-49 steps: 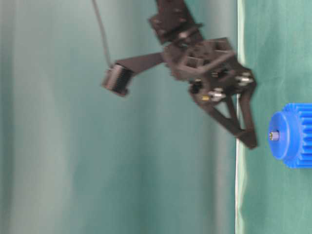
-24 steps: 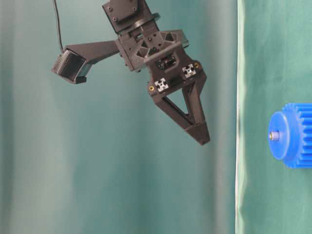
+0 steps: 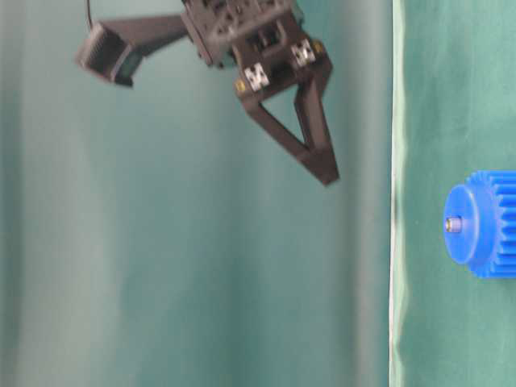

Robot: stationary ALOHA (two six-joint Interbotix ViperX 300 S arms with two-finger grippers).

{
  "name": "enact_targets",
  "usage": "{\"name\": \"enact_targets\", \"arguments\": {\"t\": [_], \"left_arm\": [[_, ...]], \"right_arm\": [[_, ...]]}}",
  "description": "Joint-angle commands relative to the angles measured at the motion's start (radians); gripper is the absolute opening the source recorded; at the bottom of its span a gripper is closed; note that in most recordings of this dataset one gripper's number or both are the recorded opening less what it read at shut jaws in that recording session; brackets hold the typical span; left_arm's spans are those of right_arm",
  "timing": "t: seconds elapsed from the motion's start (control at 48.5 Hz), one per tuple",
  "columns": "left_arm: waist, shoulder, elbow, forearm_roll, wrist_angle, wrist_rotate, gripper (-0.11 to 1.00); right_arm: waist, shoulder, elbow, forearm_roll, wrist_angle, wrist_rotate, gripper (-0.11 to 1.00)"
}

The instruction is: Insert the shaft placed at a random location into the center hole of the medium gear at another random location.

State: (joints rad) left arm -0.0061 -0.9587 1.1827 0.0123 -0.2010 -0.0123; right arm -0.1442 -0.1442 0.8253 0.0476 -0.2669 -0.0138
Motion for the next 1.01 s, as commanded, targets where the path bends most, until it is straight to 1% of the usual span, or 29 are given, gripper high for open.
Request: {"name": "enact_targets", "arguments": {"t": [0.0, 0.227, 0.618, 0.989], "left_arm": [[-0.002, 0.008, -0.021, 0.002, -0.005, -0.002, 0.0], [-0.002, 0.008, -0.021, 0.002, -0.005, -0.002, 0.0], [-0.002, 0.006, -0.02, 0.002, -0.005, 0.0, 0.0], [-0.002, 0.006, -0.02, 0.002, -0.005, 0.0, 0.0]], "right_arm": [[0.003, -0.058, 0.017, 0.003, -0.003, 0.011, 0.83], [0.003, -0.147, 0.095, 0.003, -0.005, 0.011, 0.83], [0.003, -0.253, 0.175, 0.003, -0.003, 0.011, 0.83], [0.003, -0.275, 0.187, 0.003, -0.002, 0.011, 0.83]]}}
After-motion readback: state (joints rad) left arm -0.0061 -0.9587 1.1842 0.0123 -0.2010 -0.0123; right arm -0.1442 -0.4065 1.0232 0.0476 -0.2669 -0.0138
